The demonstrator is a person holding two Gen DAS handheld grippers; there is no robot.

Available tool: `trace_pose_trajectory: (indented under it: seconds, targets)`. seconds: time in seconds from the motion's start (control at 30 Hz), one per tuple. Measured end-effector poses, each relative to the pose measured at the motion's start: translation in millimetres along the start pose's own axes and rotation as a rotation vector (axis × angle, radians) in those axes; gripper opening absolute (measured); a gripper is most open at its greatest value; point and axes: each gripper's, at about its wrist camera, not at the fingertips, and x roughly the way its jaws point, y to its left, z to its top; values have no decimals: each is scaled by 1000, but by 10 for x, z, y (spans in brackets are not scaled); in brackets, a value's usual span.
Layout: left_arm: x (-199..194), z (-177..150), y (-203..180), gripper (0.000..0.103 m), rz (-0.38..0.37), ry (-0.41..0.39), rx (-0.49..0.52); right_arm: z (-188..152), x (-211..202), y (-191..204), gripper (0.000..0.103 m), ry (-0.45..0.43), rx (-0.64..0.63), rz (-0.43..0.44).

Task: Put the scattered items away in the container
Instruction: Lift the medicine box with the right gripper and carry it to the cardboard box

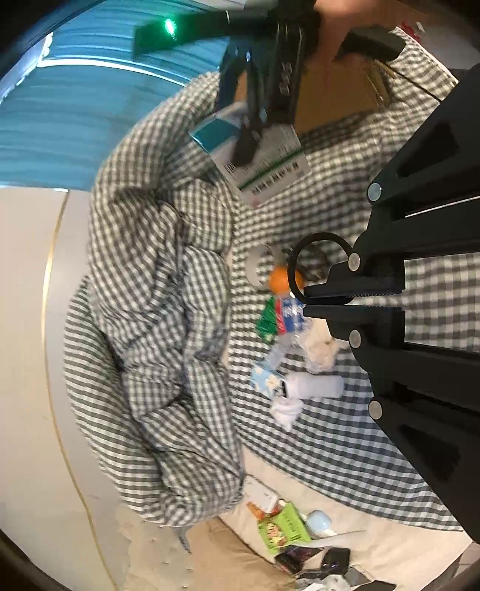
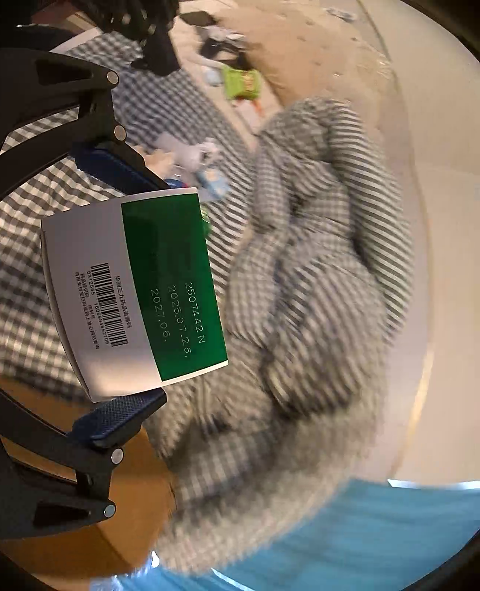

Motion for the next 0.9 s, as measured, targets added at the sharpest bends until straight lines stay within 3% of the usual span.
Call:
trace_pose_trajectory:
  seconds: [0.27, 0.47, 0.67, 0.9]
  targets:
    - [-326, 259, -756, 3, -89, -94, 64, -69, -1053, -677, 99, -123, 68, -208]
    - [-459, 414, -1483, 3, -181, -141, 109, -463, -1500, -1313, 100, -96, 172, -346]
    - [-533, 559, -2102, 3, -259, -171, 141, -889, -1585, -1788, 100, -39, 263, -410]
    - [-592, 590, -2546, 3, -292, -188, 189, -1183, -1409, -2036, 100, 2, 301, -385]
